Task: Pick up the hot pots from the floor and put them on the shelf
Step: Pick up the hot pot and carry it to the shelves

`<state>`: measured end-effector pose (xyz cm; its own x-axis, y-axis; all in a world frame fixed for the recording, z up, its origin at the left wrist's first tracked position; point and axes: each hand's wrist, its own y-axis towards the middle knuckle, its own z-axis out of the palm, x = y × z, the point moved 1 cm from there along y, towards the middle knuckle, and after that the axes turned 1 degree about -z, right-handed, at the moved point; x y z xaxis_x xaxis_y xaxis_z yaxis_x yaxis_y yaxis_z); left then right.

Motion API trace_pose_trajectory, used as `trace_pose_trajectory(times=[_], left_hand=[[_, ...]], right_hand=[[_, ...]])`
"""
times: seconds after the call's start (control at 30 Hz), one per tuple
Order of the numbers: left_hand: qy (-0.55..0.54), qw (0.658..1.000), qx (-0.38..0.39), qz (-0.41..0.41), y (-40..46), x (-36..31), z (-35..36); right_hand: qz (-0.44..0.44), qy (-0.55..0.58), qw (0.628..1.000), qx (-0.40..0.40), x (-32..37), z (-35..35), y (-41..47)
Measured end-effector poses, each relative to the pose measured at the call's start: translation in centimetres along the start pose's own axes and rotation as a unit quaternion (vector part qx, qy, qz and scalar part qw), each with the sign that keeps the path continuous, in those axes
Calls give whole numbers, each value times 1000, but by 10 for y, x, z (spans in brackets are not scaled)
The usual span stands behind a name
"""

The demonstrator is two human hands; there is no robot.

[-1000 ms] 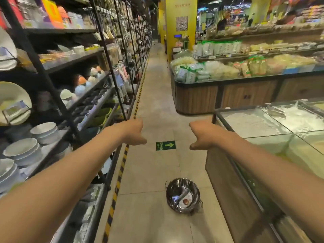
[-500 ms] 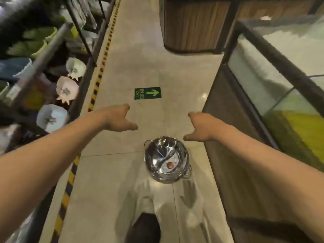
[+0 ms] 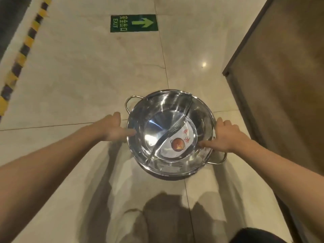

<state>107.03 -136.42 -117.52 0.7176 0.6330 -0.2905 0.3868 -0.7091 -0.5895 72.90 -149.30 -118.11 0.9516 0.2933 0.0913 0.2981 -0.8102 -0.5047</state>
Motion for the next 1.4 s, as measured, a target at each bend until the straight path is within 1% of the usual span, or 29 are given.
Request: trace_pose_trajectory(times=[0.03, 0.07, 0.1, 0.13, 0.2, 0.23, 0.33, 0.43, 0.5, 0.57, 0.73, 0.8, 0.93, 1.07, 1.13, 1.17, 1.2, 1.23, 1.27, 1.3, 1.33, 1.37, 1.4], left_hand=[[-14, 1000, -17, 12, 5, -3, -1], [-36, 999, -5, 21, 20, -3, 19], [-56, 997, -8, 44, 30, -3, 39], [-71, 995, -19, 69, 32, -8, 41], [-116, 988, -19, 98, 40, -6, 64], [-131, 985, -36, 105, 38, -8, 65], [-163, 982, -63, 68, 44, -8, 68], [-168, 982, -68, 60, 50, -12, 67], [-169, 982, -74, 46, 51, -13, 70], [-180, 980, -83, 30, 49, -11, 70], [-210, 973, -99, 3, 39, -4, 70], [-220, 971, -97, 0, 36, 3, 62], [-226, 968, -112, -13, 30, 5, 46], [-234, 963, -133, -3, 11, 1, 13], [-247, 961, -123, 3, 2, -3, -1], [-248, 961, -124, 7, -10, -8, -22], [-247, 962, -114, 10, -23, -13, -41], [-249, 961, -116, 11, -28, -15, -43], [-244, 961, -125, 14, -42, -22, -69], [-240, 964, -116, 9, -56, -31, -94], [-243, 962, -122, 13, -60, -32, -98], [-238, 963, -128, 21, -79, -43, -130], [-227, 967, -112, 21, -95, -53, -160]], right_hand=[[6, 16, 1000, -9, -4, -3, 6], [17, 37, 999, 2, -5, 17, 17], [25, 55, 998, 10, -8, 41, 26], [21, 81, 996, 5, -7, 40, 25], [22, 136, 990, 19, -5, 62, 28], [21, 152, 988, 5, -3, 64, 27], [13, 164, 986, 1, 3, 67, 31], [-6, 160, 987, -23, 3, 65, 38], [-2, 182, 982, -40, 1, 68, 40], [6, 188, 981, -40, 4, 69, 41], [-10, 170, 984, -49, 10, 63, 38], [-32, 161, 985, -57, 17, 57, 38], [-35, 155, 985, -64, 27, 44, 38], [-41, 145, 986, -72, 40, 8, 29], [-53, 136, 986, -81, 44, -12, 22], [-58, 129, 985, -99, 48, -34, 13], [-61, 123, 985, -101, 53, -57, 3], [-66, 119, 985, -109, 54, -62, 1], [-67, 114, 983, -124, 59, -89, -11], [-64, 113, 984, -118, 64, -116, -23], [-70, 110, 984, -123, 65, -121, -27], [-75, 104, 982, -138, 70, -152, -42], [-71, 105, 984, -126, 76, -185, -58]])
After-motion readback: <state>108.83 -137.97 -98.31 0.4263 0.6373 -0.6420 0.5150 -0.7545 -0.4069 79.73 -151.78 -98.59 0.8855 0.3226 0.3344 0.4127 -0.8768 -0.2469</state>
